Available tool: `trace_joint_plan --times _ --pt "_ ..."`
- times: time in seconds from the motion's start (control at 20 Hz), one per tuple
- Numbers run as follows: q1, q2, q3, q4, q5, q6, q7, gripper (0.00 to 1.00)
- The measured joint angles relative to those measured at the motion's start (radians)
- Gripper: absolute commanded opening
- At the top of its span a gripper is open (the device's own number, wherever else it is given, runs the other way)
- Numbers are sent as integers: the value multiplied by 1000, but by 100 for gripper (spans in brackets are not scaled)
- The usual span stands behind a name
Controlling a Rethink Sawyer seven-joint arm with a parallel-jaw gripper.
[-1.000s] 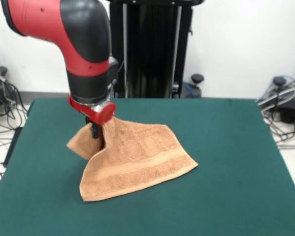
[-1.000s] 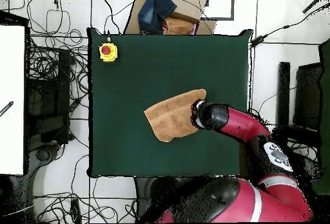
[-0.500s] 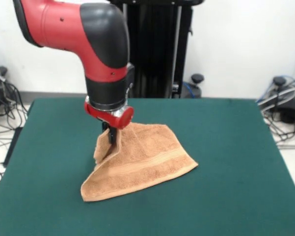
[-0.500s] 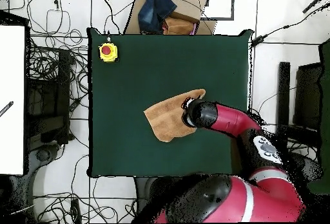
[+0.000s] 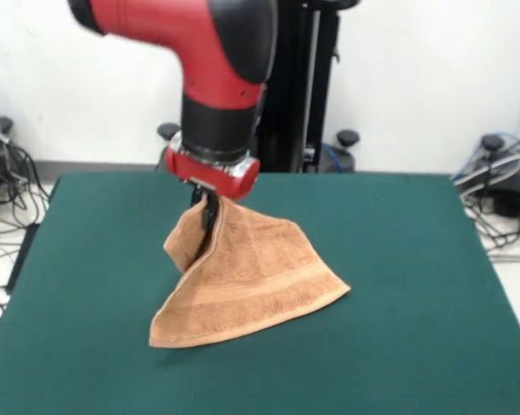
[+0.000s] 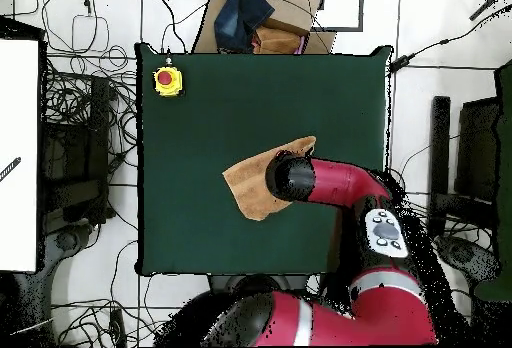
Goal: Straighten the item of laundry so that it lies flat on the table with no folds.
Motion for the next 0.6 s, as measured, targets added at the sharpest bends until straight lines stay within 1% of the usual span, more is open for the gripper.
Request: trace_joint_plan --times 0.25,0.4,0.5,0.6 --pt "89 -60 -82 2 1 15 0 0" --pt "163 -108 -172 3 17 81 0 0" --pt "180 -119 -195 4 26 99 2 0" --pt "215 -136 -242 13 45 113 12 0"
